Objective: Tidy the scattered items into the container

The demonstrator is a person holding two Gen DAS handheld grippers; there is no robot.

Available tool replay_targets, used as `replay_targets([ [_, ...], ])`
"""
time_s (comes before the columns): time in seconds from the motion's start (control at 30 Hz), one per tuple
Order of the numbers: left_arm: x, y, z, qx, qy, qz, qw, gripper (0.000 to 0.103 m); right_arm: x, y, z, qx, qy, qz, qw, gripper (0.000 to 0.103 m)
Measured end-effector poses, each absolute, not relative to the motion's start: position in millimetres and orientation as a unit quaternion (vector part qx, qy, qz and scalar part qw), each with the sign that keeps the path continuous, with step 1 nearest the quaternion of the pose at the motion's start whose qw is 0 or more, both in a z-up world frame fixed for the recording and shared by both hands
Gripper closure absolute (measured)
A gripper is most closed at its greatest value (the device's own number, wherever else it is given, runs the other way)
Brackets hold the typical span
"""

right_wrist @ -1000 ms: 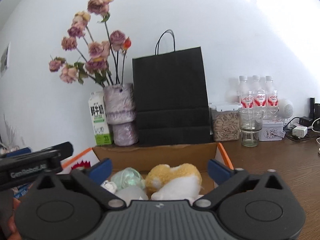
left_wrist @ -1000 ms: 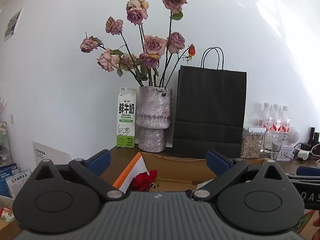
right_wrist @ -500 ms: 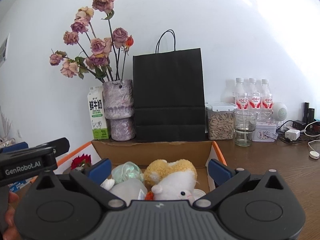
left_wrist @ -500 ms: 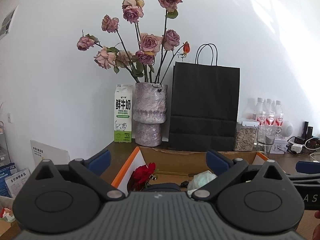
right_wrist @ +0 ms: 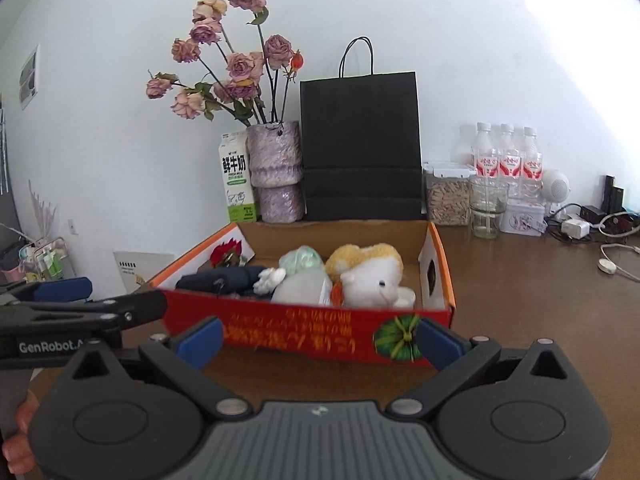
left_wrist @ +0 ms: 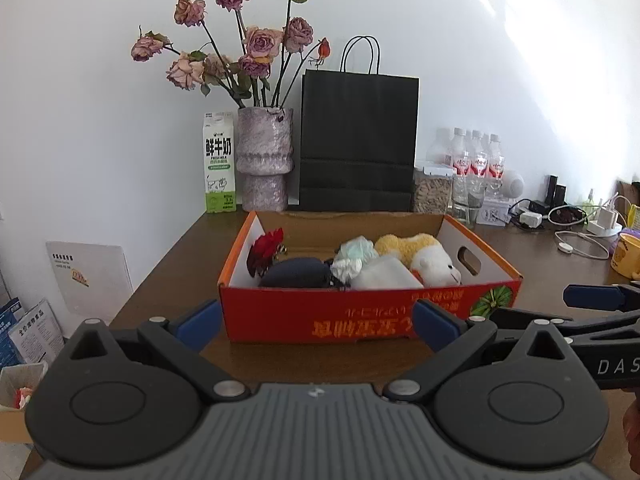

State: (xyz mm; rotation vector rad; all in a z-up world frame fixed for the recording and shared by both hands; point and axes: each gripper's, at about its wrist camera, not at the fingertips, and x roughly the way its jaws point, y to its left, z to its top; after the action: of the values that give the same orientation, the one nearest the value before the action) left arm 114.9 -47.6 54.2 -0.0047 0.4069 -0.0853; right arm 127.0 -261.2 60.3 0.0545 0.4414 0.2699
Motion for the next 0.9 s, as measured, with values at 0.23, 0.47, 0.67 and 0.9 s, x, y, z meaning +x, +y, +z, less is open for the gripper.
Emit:
replay_targets([
  [0.23,52.3,-56.6,45.1,0.006,0.233,-0.019,0.972,0.0,63.5,-265.1,48.3,0.028,0.251,0.129,0.959,0.0],
  [0.47,15.0,-62.3,43.0,0.016,0.24,-0.002,0.971,0.0,20.9,-266.2,47.3,0.014,0.258,0.122,0.958,0.0],
  [0.67,16.5,-64.8,40.8,0.021,0.24,0.002,0.971,0.0,20.5,-267.5,45.6,0.012,0.263,0.117,0.958,0.0],
  [0.9,18.8,-63.9,37.9,0.021,0.244,0.004,0.97,0.0,24.4,-267.3,41.0,0.013,0.27,0.117,0.956,0.0],
])
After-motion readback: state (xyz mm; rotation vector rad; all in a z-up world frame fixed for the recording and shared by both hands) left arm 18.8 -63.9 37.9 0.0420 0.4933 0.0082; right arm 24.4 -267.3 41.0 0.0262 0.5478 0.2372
